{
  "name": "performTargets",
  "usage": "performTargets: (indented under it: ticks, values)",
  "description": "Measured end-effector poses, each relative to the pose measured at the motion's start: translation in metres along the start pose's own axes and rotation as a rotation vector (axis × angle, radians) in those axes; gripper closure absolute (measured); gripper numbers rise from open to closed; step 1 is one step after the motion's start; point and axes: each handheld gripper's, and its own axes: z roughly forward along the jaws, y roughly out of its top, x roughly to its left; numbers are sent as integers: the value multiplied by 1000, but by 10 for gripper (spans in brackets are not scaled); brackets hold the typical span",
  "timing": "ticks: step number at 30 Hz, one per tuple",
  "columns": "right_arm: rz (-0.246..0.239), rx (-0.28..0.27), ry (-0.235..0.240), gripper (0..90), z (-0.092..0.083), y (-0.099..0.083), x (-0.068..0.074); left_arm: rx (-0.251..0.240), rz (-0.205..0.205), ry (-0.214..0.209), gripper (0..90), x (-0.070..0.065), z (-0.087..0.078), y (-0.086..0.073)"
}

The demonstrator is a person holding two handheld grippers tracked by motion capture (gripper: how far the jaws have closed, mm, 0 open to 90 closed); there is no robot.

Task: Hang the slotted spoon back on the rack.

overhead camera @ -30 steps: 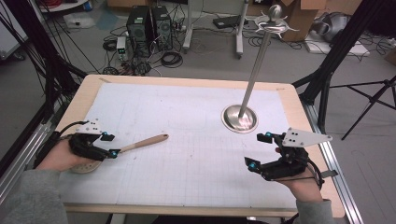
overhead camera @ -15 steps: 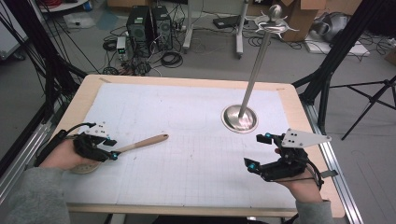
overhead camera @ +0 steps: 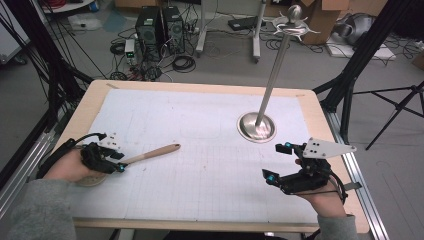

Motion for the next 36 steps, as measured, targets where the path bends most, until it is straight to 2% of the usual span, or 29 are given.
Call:
performTargets:
  ticks: [3, 6, 9, 11, 20, 24, 25, 30, 36]
  values:
    - [2, 2, 1, 89, 0, 0, 0, 21, 14, 14, 620, -2, 1, -2]
    - [7, 4, 2, 89, 0, -1, 0, 21, 12, 13, 626, -2, 1, -3]
    - [6, 3, 1, 89, 0, -1, -1, 23, 20, 4, 659, -2, 1, -3]
    - [5, 4, -1, 89, 0, -1, -1, 25, 19, -10, 720, -3, 1, -3]
    - [6, 6, 1, 89, 0, -1, 0, 15, 31, -15, 750, -4, 1, -3]
    - [3, 1, -2, 89, -1, -1, -1, 18, 4, -17, 767, -4, 1, -3]
    - [6, -1, -2, 89, -2, -1, -2, 8, -28, -16, 777, -3, 1, -2]
    - [2, -4, -7, 89, -3, -1, -3, -5, -27, -31, 778, -4, 1, -1]
    - [6, -5, -7, 89, -3, -1, -2, -56, -45, -44, 778, -7, -4, 2]
